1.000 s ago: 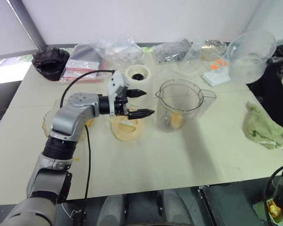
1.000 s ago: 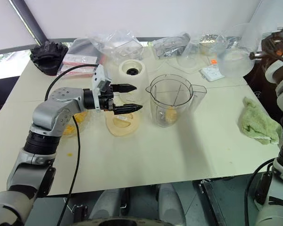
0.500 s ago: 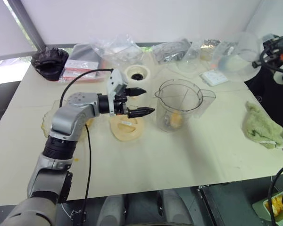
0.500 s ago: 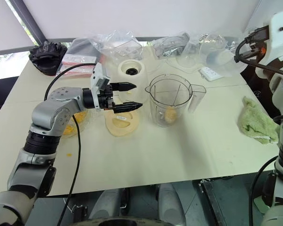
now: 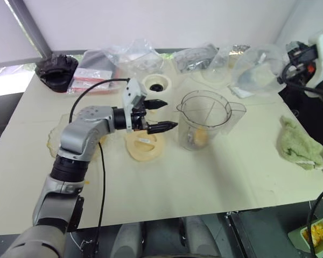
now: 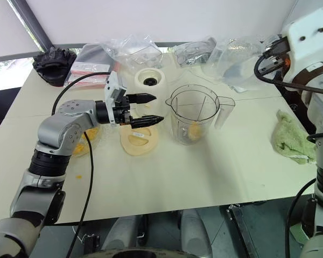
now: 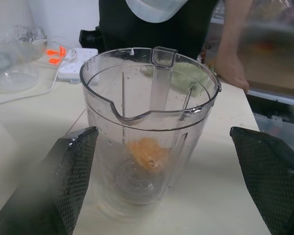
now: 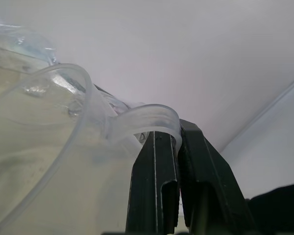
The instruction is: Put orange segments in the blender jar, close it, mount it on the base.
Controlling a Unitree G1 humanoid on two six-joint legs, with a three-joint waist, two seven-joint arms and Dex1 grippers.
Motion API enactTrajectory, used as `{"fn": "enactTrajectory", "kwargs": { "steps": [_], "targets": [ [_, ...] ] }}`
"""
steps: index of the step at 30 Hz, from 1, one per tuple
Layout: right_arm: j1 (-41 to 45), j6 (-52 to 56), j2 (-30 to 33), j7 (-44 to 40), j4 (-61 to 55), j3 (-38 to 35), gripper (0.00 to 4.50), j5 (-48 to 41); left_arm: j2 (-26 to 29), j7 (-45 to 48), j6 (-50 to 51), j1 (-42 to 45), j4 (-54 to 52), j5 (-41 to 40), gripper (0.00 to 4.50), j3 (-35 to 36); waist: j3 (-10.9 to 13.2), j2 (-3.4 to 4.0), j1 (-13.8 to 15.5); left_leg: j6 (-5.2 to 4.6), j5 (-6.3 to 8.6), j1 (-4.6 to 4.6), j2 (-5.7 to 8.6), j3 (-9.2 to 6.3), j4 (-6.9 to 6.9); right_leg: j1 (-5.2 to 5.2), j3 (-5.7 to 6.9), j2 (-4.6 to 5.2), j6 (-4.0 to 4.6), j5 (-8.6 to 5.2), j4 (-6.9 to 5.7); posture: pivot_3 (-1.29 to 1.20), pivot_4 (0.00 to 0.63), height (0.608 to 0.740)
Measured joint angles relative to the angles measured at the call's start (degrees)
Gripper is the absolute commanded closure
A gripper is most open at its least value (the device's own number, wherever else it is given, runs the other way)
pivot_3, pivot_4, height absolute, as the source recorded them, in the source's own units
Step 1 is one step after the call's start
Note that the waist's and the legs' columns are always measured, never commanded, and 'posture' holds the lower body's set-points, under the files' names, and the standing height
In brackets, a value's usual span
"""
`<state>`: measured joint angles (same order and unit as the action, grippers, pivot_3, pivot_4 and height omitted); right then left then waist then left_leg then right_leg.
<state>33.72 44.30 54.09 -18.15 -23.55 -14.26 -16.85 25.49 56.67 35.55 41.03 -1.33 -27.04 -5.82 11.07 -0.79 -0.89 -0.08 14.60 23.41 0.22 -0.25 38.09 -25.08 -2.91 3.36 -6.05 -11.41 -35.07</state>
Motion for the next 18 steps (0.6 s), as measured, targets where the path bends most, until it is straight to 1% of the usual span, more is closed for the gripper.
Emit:
{"fn": "enactTrajectory", "kwargs": {
  "steps": [18],
  "targets": [
    [0.0, -3.6, 0.6, -4.6, -1.0, 2.8, 4.48, 6.2, -0.1, -0.6, 0.2, 0.0, 0.0, -1.0, 0.00, 0.0, 0.0, 0.00, 0.0, 0.00, 0.00, 0.00, 0.00, 0.00, 0.00, -0.01, 0.00, 0.00, 0.00, 0.00, 0.00, 0.00, 0.150, 0.740]
  ]
}}
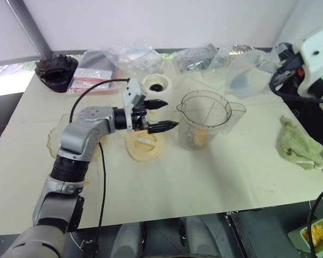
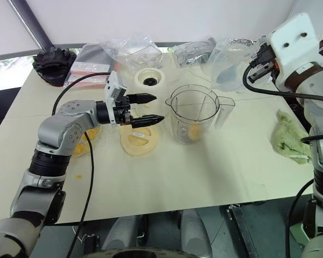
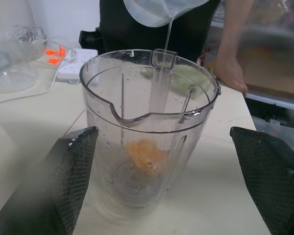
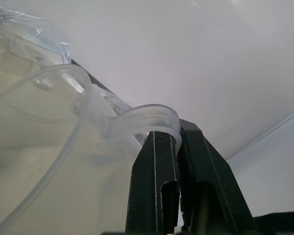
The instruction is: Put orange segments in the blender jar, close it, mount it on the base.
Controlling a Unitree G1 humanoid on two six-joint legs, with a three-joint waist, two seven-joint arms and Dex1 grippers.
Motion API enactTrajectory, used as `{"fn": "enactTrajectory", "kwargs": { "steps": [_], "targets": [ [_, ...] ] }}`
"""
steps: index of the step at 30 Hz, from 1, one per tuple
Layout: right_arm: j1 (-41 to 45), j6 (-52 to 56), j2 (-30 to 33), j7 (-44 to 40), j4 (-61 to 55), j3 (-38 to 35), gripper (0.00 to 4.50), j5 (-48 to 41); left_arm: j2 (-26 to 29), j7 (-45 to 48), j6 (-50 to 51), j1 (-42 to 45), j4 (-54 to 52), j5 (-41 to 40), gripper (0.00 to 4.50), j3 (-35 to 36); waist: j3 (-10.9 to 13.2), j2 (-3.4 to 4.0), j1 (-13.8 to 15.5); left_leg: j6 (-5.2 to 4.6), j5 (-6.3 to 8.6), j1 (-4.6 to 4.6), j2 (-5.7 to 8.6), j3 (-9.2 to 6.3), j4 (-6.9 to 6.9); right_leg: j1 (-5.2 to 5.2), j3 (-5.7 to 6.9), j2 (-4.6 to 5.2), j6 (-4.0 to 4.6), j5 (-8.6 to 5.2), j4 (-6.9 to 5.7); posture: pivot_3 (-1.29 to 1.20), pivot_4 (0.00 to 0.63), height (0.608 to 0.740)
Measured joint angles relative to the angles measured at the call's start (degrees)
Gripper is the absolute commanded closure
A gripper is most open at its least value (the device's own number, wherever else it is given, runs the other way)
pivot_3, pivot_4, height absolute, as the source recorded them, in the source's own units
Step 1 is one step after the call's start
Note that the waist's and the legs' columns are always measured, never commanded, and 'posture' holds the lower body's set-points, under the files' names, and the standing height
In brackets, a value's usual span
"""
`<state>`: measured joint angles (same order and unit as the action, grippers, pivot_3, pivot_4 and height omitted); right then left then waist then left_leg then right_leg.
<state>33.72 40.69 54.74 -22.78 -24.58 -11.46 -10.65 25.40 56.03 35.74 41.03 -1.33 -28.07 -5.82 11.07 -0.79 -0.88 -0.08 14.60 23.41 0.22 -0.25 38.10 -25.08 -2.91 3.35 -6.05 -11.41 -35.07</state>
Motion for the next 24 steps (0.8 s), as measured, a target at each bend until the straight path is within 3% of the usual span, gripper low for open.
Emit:
{"fn": "enactTrajectory", "kwargs": {
  "steps": [13, 24],
  "targets": [
    [0.0, 0.8, -1.6, 0.0, 0.0, -1.2, 4.48, 0.8, 0.1, 0.1, 0.0, 0.0, 0.0, 0.0, 0.00, 0.0, 0.0, 0.00, 0.0, 0.00, 0.00, 0.00, 0.00, 0.00, 0.00, 0.00, 0.00, 0.00, 0.00, 0.00, -0.01, 0.00, 0.150, 0.740],
    [6.0, 19.5, -16.7, 11.1, 1.9, -18.8, 4.48, -5.7, 0.2, 0.2, 0.0, 0.0, 0.0, 0.0, 0.00, 0.0, 0.0, 0.00, 0.1, 0.00, 0.00, 0.01, 0.00, -0.03, 0.01, 0.00, 0.01, 0.01, 0.00, 0.01, -0.05, 0.00, 0.150, 0.740]
  ]
}}
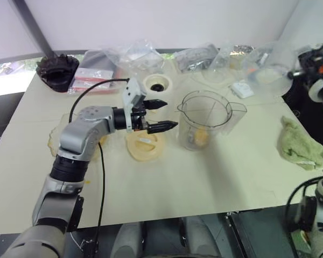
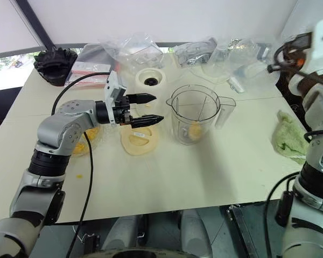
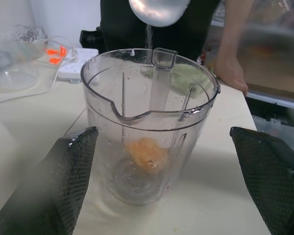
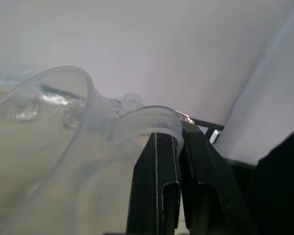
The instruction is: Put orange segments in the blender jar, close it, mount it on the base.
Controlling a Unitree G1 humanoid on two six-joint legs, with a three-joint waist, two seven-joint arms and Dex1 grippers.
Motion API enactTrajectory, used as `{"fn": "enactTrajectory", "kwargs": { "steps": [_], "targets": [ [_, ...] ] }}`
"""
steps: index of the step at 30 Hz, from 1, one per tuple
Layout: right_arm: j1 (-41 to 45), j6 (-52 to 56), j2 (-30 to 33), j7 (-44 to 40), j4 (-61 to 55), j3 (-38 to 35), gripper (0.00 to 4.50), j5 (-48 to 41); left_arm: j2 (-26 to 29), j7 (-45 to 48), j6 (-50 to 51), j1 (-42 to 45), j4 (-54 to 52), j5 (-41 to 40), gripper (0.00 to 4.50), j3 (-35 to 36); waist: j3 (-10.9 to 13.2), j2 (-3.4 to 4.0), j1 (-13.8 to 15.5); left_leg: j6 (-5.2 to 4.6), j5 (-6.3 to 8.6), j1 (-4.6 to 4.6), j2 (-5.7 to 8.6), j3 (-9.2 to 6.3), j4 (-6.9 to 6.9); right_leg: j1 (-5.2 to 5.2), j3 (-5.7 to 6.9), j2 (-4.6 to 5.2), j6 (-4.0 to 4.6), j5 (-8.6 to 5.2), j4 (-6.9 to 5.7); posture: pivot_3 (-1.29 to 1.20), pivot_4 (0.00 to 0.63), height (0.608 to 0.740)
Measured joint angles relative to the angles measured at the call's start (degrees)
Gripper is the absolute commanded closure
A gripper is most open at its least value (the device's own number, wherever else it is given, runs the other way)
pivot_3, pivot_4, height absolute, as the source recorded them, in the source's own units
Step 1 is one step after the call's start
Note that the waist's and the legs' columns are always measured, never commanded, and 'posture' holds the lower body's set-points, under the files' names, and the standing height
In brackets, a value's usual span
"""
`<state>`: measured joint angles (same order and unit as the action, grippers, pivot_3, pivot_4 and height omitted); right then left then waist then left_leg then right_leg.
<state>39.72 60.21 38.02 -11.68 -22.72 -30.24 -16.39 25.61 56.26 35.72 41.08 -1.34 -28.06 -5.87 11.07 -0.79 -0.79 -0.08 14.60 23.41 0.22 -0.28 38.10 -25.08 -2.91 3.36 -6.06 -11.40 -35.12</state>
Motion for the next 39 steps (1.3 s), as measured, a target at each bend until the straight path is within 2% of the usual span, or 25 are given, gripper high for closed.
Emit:
{"fn": "enactTrajectory", "kwargs": {
  "steps": [8, 12, 18, 24, 39],
  "targets": [
    [1.5, 5.8, -9.4, 9.6, 6.1, -17.5, 4.48, -2.0, 0.1, 0.0, 0.0, 0.0, 0.0, 0.0, 0.00, 0.0, 0.0, 0.01, 0.0, 0.00, 0.00, 0.00, 0.01, 0.01, -0.01, 0.01, 0.00, 0.01, -0.02, 0.01, -0.01, 0.00, 0.150, 0.740],
    [-2.5, 3.9, -11.9, 10.3, 8.4, -20.9, 4.48, -2.9, 0.1, 0.0, 0.0, 0.0, 0.0, 0.0, 0.00, 0.0, 0.0, 0.02, -0.2, 0.00, 0.00, -0.01, 0.01, 0.01, -0.03, 0.01, 0.00, -0.01, -0.08, 0.05, -0.02, 0.00, 0.150, 0.740],
    [-8.6, -3.5, -16.8, 10.3, 14.5, -21.9, 4.48, -4.1, 0.1, 0.1, 0.0, 0.1, 0.0, 0.0, 0.00, 0.0, 0.0, 0.09, -0.5, -0.01, 0.00, -0.05, 0.00, 0.04, -0.03, 0.00, -0.02, -0.04, -0.11, 0.06, -0.07, 0.00, 0.150, 0.740],
    [-11.6, -10.8, -17.7, 10.0, 19.6, -20.4, 4.48, -5.4, 0.4, 0.1, 0.0, 0.1, 0.0, 0.0, 0.00, 0.0, 0.0, 0.11, -0.4, -0.01, 0.00, -0.05, 0.00, 0.03, -0.03, 0.01, -0.02, -0.05, -0.10, 0.06, -0.06, 0.00, 0.150, 0.740],
    [-13.4, -30.8, -16.1, 9.7, 40.8, -15.1, 4.48, -5.7, 1.4, -0.1, 0.0, 0.0, -1.7, 0.1, 0.00, -0.1, 0.0, 0.11, -0.6, -0.01, 0.00, -0.05, 0.00, 0.03, -0.03, 0.01, -0.03, -0.06, -0.03, 0.02, -0.04, 0.00, 0.150, 0.740]
  ]
}}
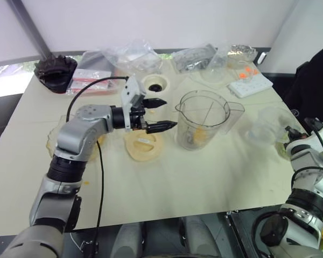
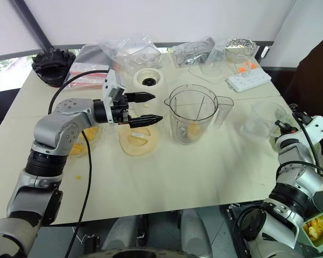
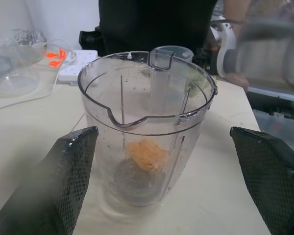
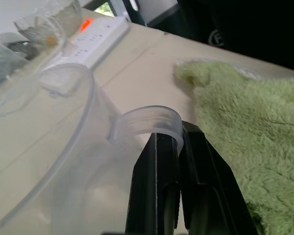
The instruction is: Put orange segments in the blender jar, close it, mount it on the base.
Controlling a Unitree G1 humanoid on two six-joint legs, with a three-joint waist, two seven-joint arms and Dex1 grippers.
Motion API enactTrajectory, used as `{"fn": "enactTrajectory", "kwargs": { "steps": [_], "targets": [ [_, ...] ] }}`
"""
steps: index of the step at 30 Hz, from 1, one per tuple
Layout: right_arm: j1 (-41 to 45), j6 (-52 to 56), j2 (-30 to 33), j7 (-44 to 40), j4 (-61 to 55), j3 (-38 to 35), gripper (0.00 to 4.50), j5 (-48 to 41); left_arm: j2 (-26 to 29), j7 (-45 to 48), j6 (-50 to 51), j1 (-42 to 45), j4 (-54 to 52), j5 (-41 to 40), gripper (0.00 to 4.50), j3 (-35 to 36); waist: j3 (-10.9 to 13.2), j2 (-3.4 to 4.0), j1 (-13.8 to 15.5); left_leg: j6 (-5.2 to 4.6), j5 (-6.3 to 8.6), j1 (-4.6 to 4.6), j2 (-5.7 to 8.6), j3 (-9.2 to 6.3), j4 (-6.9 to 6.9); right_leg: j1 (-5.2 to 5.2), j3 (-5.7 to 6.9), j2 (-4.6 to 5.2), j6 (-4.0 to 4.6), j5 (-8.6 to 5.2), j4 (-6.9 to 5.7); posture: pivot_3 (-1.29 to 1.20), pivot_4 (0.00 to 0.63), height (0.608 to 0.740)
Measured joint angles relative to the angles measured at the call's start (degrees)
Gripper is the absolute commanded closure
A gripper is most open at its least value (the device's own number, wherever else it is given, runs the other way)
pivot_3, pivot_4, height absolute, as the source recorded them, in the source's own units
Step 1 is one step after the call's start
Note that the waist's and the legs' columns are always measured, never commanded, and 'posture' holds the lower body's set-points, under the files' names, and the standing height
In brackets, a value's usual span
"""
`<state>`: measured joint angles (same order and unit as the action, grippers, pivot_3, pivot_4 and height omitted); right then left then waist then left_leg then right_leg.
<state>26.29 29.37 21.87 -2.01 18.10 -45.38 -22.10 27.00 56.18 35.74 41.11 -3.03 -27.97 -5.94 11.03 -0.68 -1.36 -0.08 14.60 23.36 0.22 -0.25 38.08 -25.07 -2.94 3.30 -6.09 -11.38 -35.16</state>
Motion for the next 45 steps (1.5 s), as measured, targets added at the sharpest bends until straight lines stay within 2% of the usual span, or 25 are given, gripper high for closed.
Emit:
{"fn": "enactTrajectory", "kwargs": {
  "steps": [7, 10, 16, 23, 30, 33, 37, 41, 45],
  "targets": [
    [-0.4, -4.4, 1.1, 0.0, 3.4, 2.1, 4.48, -0.2, 0.1, -0.3, 0.1, -0.1, -0.6, 0.0, 0.00, 0.0, 0.0, 0.00, -0.2, 0.00, 0.00, 0.00, 0.00, -0.01, 0.00, 0.00, 0.00, -0.01, 0.00, 0.00, 0.00, 0.00, 0.150, 0.740],
    [-0.7, -4.7, 1.2, 0.0, 3.6, 2.3, 3.58, -0.8, 0.3, -0.4, 0.2, -0.3, -0.6, 0.0, 0.00, 0.0, 0.0, 0.00, -0.4, 0.00, 0.00, 0.00, 0.00, -0.02, 0.00, 0.01, 0.00, -0.01, 0.00, 0.00, 0.00, 0.00, 0.150, 0.740],
    [-2.9, -5.1, 1.9, 0.6, 3.6, 2.9, 0.55, -0.8, 0.4, -0.5, 0.2, -0.3, -1.2, 0.0, 0.00, 0.0, 0.0, -0.01, -1.1, 0.00, 0.00, -0.02, 0.00, -0.03, 0.00, 0.05, 0.00, -0.01, 0.00, 0.00, 0.02, 0.00, 0.150, 0.740],
    [-8.5, -2.5, 1.9, 1.4, -2.6, 3.5, 0.55, -2.5, 0.4, -0.3, 0.2, -0.3, -1.2, 0.0, 0.00, 0.0, 0.0, 0.00, -1.2, 0.00, 0.00, -0.05, -0.01, -0.04, 0.00, 0.06, -0.01, -0.04, 0.00, -0.01, 0.00, 0.00, 0.150, 0.740],
    [-21.4, 7.9, 1.4, 1.5, -23.5, 3.2, 0.55, -9.4, 0.9, 0.6, -0.4, -0.1, 0.8, 0.4, 0.00, -0.1, 0.0, -0.01, -0.9, 0.00, 0.00, -0.06, -0.01, -0.08, 0.00, 0.10, 0.00, -0.03, 0.01, -0.03, 0.02, 0.00, 0.150, 0.740],
    [-28.7, 12.8, 2.5, -1.3, -34.3, 3.3, 0.55, -13.5, 1.5, 1.8, -1.7, 0.3, 2.8, 1.7, 0.00, -0.3, 0.0, 0.02, -0.9, 0.00, 0.00, -0.07, -0.03, -0.09, 0.00, 0.10, 0.00, -0.05, 0.02, -0.04, 0.01, 0.00, 0.150, 0.740],
    [-41.8, 18.7, 9.6, -9.9, -51.8, 1.0, 0.55, -22.2, 3.2, 5.1, -4.8, 1.8, 7.9, 4.6, 0.00, -2.4, 0.0, 0.05, -0.9, 0.00, 0.00, -0.07, -0.03, -0.09, 0.01, 0.11, 0.00, -0.04, 0.02, -0.06, 0.04, 0.00, 0.150, 0.740],
    [-48.8, 21.4, 16.1, -16.5, -63.3, -5.3, 0.55, -32.7, 4.9, 8.8, -10.4, 3.2, 13.9, 9.4, 0.00, -5.7, 0.0, -0.03, -0.2, 0.00, 0.01, -0.10, -0.07, -0.20, -0.02, 0.23, 0.12, -0.05, -0.06, -0.15, 0.14, 0.00, 0.150, 0.740],
    [-51.1, 23.1, 23.4, -18.7, -67.0, -9.8, 0.55, -39.9, 6.2, 12.5, -19.3, 6.0, 23.4, 16.4, 0.00, -9.6, 0.0, -0.17, 0.7, 0.00, 0.01, -0.03, -0.06, -0.12, 0.03, 0.21, 0.11, 0.06, 0.06, -0.08, 0.28, 0.00, 0.150, 0.740]
  ]
}}
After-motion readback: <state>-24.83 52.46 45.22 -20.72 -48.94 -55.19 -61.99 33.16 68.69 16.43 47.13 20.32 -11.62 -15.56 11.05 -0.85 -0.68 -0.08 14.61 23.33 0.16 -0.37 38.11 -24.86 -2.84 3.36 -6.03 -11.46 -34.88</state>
